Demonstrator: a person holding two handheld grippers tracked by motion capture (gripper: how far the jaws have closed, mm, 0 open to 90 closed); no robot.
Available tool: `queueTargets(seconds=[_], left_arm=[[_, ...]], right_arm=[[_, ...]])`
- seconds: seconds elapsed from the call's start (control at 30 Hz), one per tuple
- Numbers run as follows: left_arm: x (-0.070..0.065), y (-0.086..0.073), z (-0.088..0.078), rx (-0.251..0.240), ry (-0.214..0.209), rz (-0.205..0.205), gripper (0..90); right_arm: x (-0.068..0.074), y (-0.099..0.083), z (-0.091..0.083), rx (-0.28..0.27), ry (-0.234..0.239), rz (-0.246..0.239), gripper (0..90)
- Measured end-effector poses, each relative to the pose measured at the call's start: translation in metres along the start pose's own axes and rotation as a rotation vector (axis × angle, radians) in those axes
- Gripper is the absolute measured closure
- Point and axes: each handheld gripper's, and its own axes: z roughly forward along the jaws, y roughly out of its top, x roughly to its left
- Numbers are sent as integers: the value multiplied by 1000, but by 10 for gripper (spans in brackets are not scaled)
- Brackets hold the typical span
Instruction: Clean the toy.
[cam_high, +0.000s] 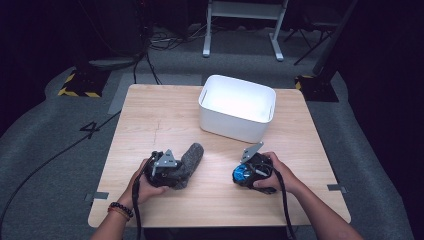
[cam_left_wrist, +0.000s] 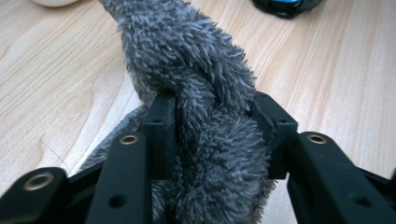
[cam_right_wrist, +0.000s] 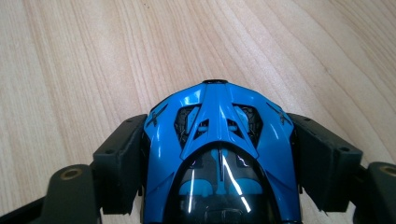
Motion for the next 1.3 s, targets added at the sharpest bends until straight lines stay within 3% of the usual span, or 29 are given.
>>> queueTargets(seconds=[0.33,0.53,0.67,0.83,0.9,0.97,1.03,1.1,1.2,1.3], left_arm=[[3,-3,9,30,16,-32,448],[5,-5,13,39,28,-68,290],[3,-5,17,54,68,-56,230],[2,-5,21,71,78,-61,198],[2,-5,23,76,83,-52,188],[0,-5,24,87,89,-29,186],[-1,-5,24,88,94,-12,191],[0,-5,24,86,81,-19,205],[1,-6,25,73,69,-41,200],[1,-6,26,74,70,-52,180]], right_arm=[[4,-2,-3,-34,-19,-13,197],[5,-3,-22,-140,-42,-17,195],[2,-7,-40,-227,-74,7,209],[-9,-15,-66,-334,-148,64,220],[-19,-23,-77,-379,-193,121,222],[-28,-30,-86,-409,-205,160,221],[-33,-34,-94,-422,-251,193,224],[-39,-38,-103,-448,-311,248,228],[-47,-40,-114,-488,-377,290,221],[-56,-38,-125,-539,-412,328,233]])
